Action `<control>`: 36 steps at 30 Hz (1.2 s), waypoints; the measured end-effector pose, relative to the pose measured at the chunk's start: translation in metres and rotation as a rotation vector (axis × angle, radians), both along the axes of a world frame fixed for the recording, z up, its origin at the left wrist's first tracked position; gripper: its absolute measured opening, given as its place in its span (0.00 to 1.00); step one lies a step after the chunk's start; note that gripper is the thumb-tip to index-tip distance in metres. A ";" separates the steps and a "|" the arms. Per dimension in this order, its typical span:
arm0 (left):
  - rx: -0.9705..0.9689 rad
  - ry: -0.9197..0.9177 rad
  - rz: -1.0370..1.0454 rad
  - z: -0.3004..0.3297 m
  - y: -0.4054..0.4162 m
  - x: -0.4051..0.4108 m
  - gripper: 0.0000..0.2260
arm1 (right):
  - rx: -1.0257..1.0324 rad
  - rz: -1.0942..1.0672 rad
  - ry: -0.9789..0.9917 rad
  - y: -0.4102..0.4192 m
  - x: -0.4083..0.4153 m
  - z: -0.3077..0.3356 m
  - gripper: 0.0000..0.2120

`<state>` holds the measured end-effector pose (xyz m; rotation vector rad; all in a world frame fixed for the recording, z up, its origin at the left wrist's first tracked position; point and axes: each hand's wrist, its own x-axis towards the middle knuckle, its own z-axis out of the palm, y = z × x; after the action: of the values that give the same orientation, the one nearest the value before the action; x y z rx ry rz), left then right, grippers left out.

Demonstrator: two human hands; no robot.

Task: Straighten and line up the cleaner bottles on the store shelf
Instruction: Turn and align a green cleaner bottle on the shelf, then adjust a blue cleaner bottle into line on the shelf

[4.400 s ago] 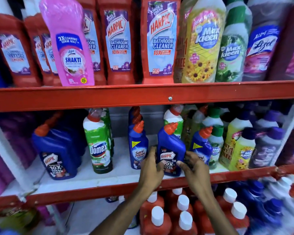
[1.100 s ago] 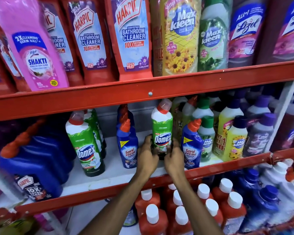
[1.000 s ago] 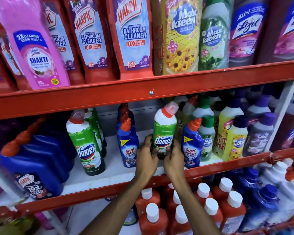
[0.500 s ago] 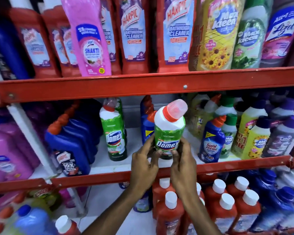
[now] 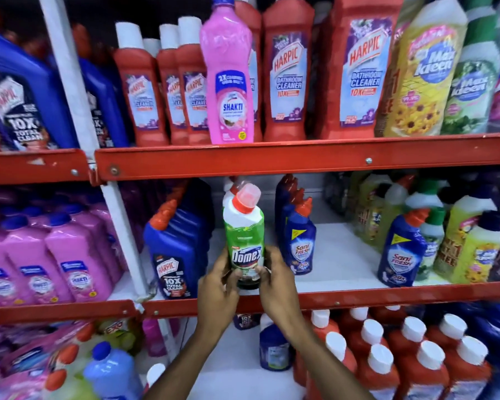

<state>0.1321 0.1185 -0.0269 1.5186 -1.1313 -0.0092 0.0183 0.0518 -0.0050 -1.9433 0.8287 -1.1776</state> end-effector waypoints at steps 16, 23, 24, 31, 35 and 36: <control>0.145 -0.031 0.008 -0.011 -0.003 0.020 0.23 | 0.068 0.018 0.142 -0.011 0.016 -0.015 0.17; -0.047 -0.147 0.167 -0.009 0.007 -0.001 0.29 | -0.106 -0.101 0.160 -0.001 -0.023 -0.006 0.25; -0.102 -0.237 0.185 -0.005 0.008 -0.007 0.27 | -0.164 -0.141 0.174 0.000 -0.032 -0.005 0.25; -0.146 -0.849 0.097 0.006 -0.019 -0.068 0.28 | -0.462 -0.469 0.417 -0.018 -0.107 -0.012 0.32; 0.062 -0.964 0.025 0.008 -0.051 -0.112 0.32 | -0.479 -0.615 0.577 -0.042 -0.153 -0.021 0.36; 0.105 -0.976 0.002 0.008 -0.060 -0.122 0.31 | -0.474 -0.641 0.594 -0.048 -0.164 -0.023 0.37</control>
<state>0.0098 0.0589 -0.0184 1.6453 -1.9022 0.7540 -0.1457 0.0034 -0.0277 -2.5779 1.7028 -1.2282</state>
